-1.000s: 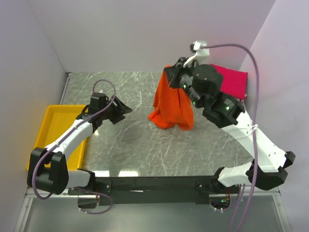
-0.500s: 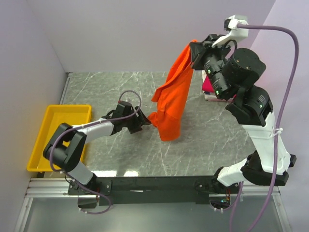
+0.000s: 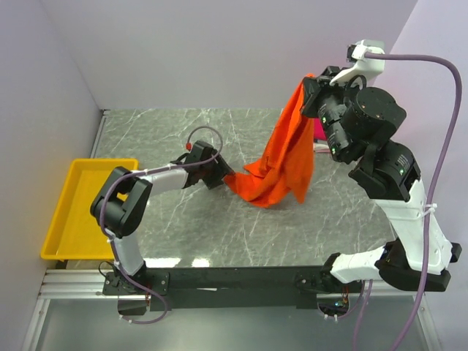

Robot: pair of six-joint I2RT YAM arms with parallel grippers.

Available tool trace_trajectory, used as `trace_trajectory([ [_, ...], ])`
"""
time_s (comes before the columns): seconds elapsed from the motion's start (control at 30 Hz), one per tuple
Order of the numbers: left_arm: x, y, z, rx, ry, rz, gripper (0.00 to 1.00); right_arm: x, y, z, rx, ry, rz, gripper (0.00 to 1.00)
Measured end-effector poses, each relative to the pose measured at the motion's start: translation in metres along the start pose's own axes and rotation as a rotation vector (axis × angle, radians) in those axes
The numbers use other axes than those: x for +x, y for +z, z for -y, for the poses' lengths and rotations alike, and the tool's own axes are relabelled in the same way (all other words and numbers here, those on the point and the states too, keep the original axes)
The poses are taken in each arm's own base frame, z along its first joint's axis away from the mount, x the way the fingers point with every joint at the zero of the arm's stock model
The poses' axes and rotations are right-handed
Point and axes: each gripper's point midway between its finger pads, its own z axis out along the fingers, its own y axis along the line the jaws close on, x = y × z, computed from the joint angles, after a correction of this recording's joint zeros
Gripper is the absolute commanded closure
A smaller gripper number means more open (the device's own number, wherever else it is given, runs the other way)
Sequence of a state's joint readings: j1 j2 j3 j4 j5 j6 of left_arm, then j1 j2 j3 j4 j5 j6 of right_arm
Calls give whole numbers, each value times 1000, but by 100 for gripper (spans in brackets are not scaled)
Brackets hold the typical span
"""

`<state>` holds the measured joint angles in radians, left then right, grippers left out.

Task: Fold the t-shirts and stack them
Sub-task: Flatten the tshirt out

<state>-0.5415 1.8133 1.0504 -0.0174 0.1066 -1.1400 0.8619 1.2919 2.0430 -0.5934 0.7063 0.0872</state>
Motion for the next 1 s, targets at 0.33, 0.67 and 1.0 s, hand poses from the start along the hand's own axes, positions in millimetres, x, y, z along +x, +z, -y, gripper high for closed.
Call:
trace_trajectory([
  [0.33,4,35,5,-96,-4,-9,72,-7,-15,29,62,12,26,100],
  [0.67,-13,-5,-11,-173,-4,39,99,1,-23,56,122,7,29,100],
  [1.0,-118,-215,32,37,-56,456,99,14,-40,85,187,46,42,100],
])
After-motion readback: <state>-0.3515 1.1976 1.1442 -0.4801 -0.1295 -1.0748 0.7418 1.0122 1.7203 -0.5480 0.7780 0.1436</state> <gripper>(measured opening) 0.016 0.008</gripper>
